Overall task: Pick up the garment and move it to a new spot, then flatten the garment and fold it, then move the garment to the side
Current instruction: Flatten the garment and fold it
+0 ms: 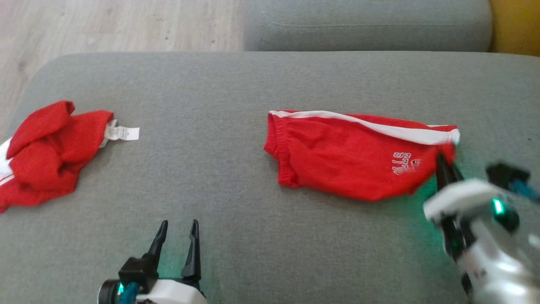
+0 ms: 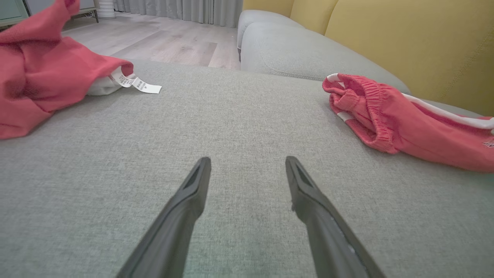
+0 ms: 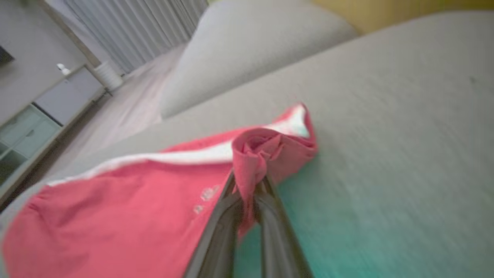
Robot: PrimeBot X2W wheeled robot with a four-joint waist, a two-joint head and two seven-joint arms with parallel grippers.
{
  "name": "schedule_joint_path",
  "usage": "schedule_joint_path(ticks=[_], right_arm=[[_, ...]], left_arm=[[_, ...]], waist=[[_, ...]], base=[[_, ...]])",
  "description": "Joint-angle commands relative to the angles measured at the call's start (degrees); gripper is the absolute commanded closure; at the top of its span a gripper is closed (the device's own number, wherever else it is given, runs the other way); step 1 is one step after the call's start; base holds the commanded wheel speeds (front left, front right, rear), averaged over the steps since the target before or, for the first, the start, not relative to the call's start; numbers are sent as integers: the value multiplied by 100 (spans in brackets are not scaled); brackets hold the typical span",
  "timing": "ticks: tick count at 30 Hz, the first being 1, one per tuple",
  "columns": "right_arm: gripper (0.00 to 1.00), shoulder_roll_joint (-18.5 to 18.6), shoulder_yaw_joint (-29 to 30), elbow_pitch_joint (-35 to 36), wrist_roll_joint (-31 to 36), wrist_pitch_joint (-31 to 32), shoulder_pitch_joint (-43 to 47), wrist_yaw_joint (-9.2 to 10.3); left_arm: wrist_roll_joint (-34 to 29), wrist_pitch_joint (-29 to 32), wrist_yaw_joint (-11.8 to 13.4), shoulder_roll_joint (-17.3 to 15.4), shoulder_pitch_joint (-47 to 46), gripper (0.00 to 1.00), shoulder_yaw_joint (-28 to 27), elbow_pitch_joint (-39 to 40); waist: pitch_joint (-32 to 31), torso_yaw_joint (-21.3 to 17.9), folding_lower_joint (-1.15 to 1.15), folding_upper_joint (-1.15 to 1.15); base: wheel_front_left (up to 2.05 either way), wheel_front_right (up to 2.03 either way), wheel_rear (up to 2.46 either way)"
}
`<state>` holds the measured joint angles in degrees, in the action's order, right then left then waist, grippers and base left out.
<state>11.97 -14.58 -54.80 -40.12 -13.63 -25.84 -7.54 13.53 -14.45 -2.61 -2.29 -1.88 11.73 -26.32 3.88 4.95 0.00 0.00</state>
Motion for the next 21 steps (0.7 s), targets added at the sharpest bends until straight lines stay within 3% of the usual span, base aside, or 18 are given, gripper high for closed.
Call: schedule_joint_path(ticks=[1,6,10,11,12,17,21], right_arm=[[100,-56,-183,369,128,-99,-426,5],[100,-616,-783,948,343,-106,-655,5],[100,-858,-1540,986,497,41,-607,5],[68,-881,-1712,940,519,78,-567,5],[0,-895,-1859,893,509,109,-519,5],[0,-906,-2441,918,302,52,-325,5],[0,-908,-2438,909,259,-70,-265,5]], left_arm=[[-47,-55,-31,-59,-170,0,-90,171],[-4,-55,-42,-59,-175,0,12,75],[-6,-55,-51,-59,-166,0,41,10],[-15,-55,-56,-59,-169,0,42,-3],[-27,-55,-52,-59,-171,0,29,-12],[-72,-55,-21,-59,-221,0,-103,-32],[-149,-55,2,-59,-274,0,-229,2]], waist=[[27,89,0,0],[35,365,0,0],[30,559,0,0],[24,595,0,0],[20,618,0,0],[29,578,0,0],[4,367,0,0]], base=[[0,0,0],[0,0,0],[0,0,0],[0,0,0],[0,0,0],[0,0,0],[0,0,0]])
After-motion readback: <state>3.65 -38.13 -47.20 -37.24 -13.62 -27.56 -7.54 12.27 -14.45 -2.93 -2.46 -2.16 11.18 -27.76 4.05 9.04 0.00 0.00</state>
